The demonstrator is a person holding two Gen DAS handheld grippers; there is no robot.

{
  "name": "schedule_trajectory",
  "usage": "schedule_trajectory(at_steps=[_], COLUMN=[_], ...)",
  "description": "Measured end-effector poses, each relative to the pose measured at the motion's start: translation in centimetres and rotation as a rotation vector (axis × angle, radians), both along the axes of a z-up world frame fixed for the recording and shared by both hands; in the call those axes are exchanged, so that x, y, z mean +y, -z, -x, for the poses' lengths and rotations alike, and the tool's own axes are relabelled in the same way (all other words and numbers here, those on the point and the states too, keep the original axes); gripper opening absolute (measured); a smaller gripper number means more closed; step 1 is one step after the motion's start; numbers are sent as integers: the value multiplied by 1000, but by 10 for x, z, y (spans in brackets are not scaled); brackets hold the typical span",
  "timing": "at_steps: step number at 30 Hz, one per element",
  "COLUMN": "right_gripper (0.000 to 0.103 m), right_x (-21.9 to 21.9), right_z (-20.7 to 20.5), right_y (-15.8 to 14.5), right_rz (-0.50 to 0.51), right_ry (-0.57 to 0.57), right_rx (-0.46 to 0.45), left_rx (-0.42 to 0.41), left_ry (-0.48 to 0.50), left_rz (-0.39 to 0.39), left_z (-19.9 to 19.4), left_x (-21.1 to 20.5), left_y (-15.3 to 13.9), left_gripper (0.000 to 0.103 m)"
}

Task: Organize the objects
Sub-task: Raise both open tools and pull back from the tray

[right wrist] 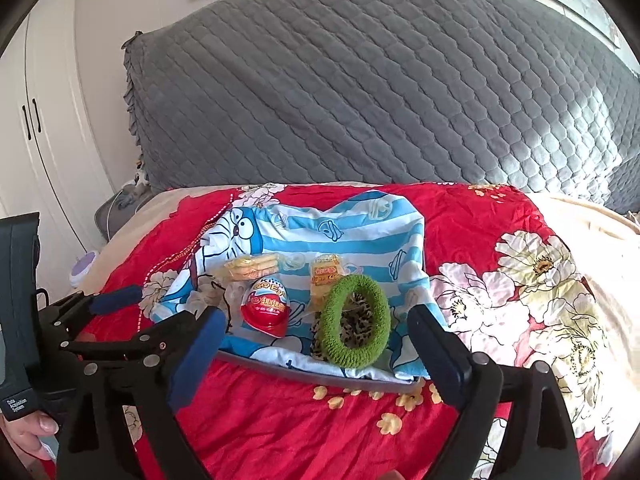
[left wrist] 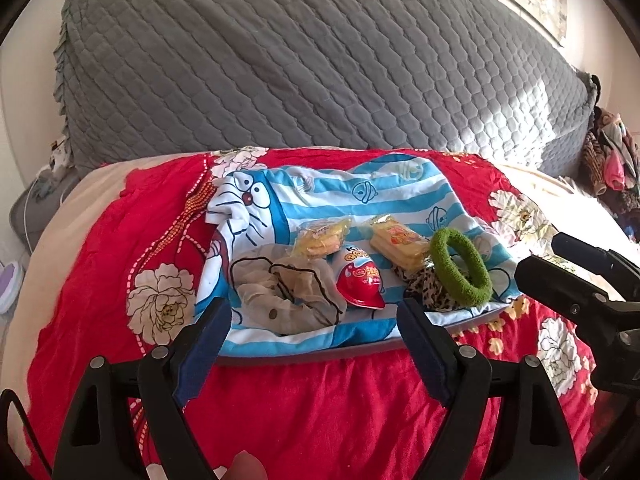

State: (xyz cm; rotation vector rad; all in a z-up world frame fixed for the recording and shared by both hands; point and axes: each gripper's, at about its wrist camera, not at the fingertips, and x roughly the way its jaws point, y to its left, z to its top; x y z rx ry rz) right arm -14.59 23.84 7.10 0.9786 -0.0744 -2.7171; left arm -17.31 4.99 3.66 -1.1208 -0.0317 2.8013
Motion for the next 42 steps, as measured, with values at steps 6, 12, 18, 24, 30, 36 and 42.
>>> schedule_trajectory(at_steps=[6, 12, 18, 24, 30, 36, 42], right_gripper=[93, 95, 95, 95, 98, 100, 101], right_x=[-1, 0, 1, 2, 6, 8, 7], right_z=[-8, -19, -33, -47, -63, -76, -85], right_y=[-5, -10, -15, -19, -25, -25, -20], right_rz=[6, 3, 11, 3, 4, 15, 3], right_ry=[-3, 2, 9, 9, 18, 17, 22], right_rx=[5, 0, -2, -7, 0, -7, -19], left_rx=[9, 15, 23, 21, 18, 12, 9], left_ry=[-1, -2, -17, -9, -7, -7, 3], left_rz=[-3, -20, -41, -31, -34, -38, -24], left_z=[-9, -21, -39, -59, -75, -87, -97], left_x=[-2, -4, -9, -9, -11, -15, -13], left_y=[-7, -14, -18, -17, -15, -12, -10], left_gripper=[86, 86, 86, 86, 87, 87, 87])
